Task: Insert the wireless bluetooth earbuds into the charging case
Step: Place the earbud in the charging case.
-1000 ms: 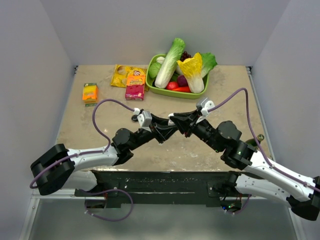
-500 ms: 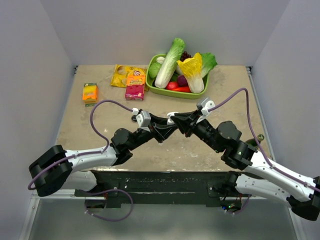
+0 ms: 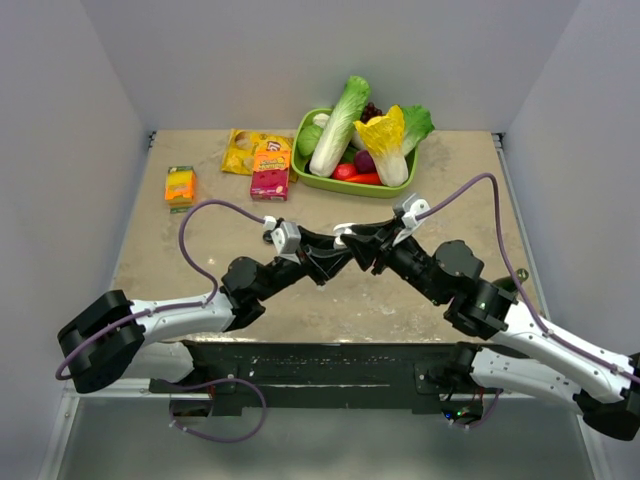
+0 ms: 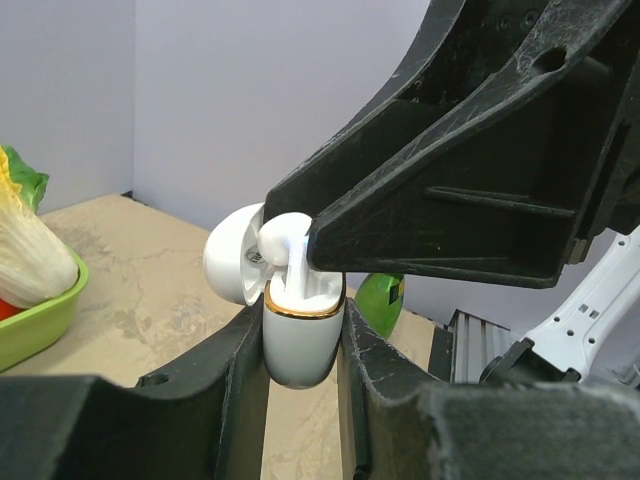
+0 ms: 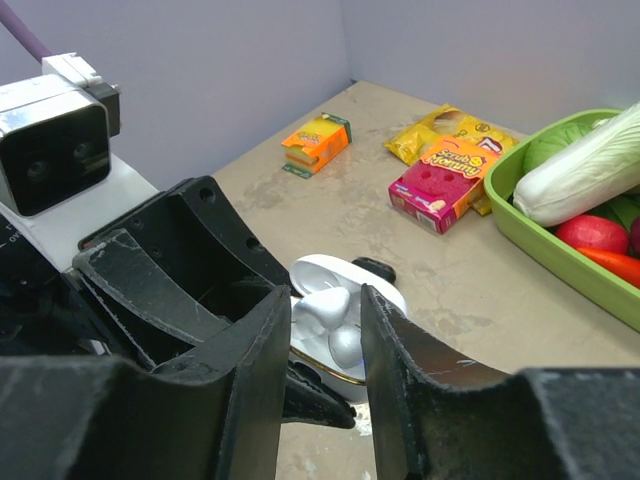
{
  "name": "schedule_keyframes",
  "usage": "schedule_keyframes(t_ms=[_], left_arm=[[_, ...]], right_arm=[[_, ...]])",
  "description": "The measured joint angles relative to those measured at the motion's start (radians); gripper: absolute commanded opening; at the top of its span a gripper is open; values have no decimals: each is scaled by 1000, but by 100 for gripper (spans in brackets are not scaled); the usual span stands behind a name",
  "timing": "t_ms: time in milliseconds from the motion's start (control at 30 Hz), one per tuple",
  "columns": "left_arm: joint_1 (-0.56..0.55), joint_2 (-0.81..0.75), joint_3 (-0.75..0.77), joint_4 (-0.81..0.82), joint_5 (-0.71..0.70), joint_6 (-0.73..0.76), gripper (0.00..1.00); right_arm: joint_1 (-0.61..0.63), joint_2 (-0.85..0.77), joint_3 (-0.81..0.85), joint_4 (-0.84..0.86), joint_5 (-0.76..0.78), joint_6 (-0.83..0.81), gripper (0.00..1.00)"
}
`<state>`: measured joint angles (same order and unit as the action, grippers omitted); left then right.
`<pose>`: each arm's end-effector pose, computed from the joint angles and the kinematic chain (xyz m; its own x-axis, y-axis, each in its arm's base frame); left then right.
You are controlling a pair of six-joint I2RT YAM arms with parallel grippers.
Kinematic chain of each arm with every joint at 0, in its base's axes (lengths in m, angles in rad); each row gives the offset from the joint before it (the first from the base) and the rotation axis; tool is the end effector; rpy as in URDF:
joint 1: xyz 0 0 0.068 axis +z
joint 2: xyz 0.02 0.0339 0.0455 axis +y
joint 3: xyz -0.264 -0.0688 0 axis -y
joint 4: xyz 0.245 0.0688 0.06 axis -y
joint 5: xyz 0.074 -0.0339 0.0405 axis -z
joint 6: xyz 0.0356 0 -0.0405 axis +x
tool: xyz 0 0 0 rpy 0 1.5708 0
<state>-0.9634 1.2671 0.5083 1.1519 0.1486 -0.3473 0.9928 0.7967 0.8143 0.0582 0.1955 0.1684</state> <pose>0.1446 -0.2173 0.2822 -0.0974 -0.4496 -0.8879 0.9114 0.3181 -0.2611 0.1085 0.1536 0.3748 -0.0792 0.1795 -0.9806 -0.7126 0.6777 0.1816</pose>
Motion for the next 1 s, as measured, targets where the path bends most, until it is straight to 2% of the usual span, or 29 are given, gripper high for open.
schedule_keyframes(t_ms=[367,667,700,1000], left_arm=[[0,-9,0,41,-21,0,0],[2,-8,0,51,-34,0,0],[2,-8,0,54,-37,0,0],[-1,-8,0,80,-13,0,0]], right_arm=[[2,42,61,-50,23,6,47],[8,74,114,-59,24,15,62],[8,76,121,-60,25,15,67],[3,78,168,-89,80,17,71]])
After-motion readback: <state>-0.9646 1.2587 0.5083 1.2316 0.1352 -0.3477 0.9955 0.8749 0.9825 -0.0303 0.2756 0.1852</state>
